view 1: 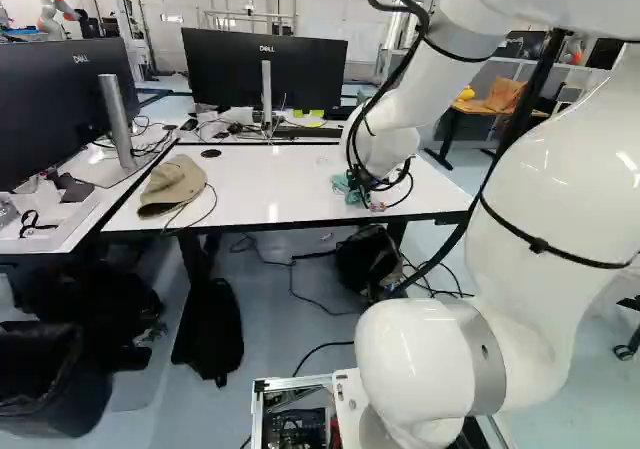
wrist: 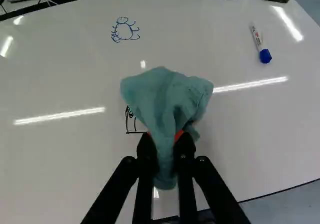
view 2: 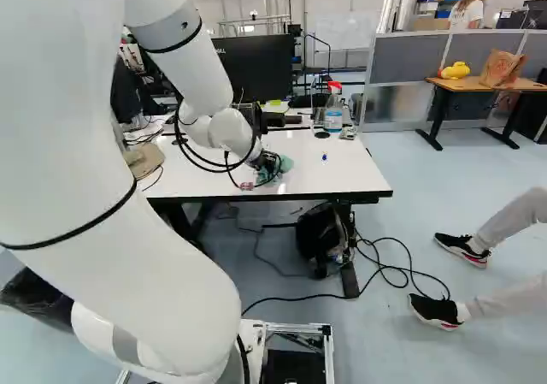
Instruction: Clean the table with the green towel
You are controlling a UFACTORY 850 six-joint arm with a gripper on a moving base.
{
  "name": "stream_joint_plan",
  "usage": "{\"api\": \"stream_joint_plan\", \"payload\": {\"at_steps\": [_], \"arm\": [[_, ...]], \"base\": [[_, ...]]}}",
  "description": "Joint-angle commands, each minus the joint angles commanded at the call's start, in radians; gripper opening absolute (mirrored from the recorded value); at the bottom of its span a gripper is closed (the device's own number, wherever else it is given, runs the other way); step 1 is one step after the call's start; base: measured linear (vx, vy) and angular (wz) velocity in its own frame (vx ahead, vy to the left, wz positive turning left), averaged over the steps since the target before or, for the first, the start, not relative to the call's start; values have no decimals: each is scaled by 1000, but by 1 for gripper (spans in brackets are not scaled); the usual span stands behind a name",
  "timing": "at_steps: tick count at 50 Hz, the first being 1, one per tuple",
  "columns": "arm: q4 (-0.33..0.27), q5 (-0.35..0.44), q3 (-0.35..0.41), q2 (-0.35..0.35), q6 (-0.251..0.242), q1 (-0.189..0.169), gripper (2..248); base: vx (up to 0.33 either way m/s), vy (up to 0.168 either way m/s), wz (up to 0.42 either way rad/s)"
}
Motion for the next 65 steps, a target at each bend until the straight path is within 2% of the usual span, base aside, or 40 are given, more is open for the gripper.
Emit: {"api": "stream_joint_plan", "payload": {"at_steps": [15,38,65], "arm": [[0,0,-28,-27,0,-41,50],[0,0,-121,-114,0,-106,50],[0,0,-257,-234,0,-91,50]], "base": [[0,0,0],[0,0,0],[0,0,0]]}}
